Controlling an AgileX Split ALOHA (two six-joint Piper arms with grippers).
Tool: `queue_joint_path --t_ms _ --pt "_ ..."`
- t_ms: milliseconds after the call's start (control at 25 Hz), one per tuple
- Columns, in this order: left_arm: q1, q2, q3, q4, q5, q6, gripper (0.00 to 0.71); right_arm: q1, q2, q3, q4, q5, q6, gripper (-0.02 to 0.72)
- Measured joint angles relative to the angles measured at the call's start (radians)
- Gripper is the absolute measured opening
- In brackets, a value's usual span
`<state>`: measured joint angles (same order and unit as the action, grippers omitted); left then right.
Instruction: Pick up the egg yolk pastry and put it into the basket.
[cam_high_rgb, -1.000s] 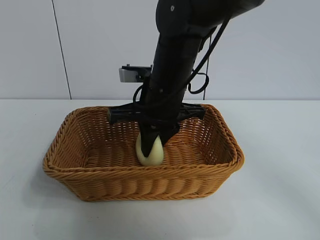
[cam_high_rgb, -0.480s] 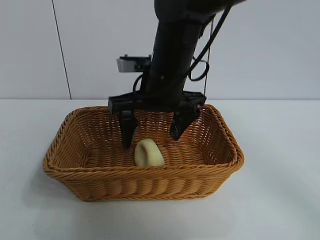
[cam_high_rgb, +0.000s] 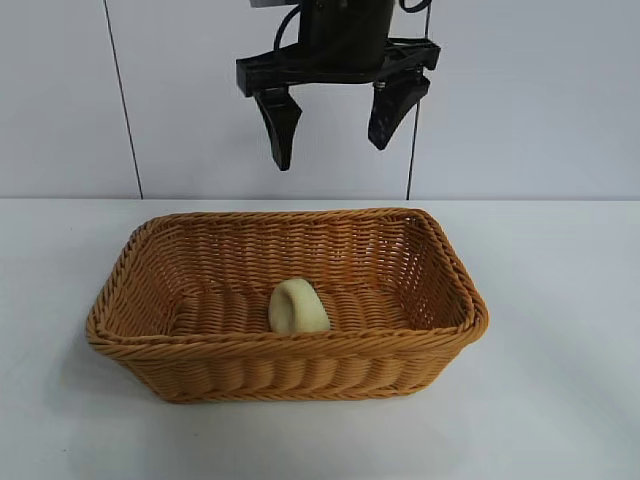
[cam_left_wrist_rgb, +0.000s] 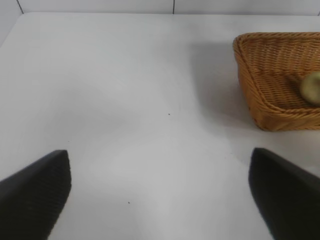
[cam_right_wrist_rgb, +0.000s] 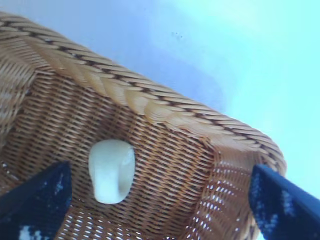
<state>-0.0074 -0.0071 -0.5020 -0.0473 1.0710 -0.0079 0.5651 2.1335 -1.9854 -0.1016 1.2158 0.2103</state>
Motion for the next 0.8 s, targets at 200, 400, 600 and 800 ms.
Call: queue_joint_path --t_ms 200,400,600,800 --pt "0.0 0.0 0.0 0.0 0.0 0.0 0.692 -0.11 0.0 0.0 0.0 0.0 0.0 0.694" --pt "0.0 0.0 0.0 0.0 0.0 0.0 0.692 -0.269 0.0 0.0 -0.009 0.0 0.0 0.694" --pt "0.0 0.0 0.0 0.0 0.0 0.0 0.692 -0.417 0.0 0.0 -0.012 0.0 0.0 0.694" --pt "0.0 0.0 0.0 0.0 0.0 0.0 0.692 -0.52 0.0 0.0 -0.014 0.0 -0.005 0.694"
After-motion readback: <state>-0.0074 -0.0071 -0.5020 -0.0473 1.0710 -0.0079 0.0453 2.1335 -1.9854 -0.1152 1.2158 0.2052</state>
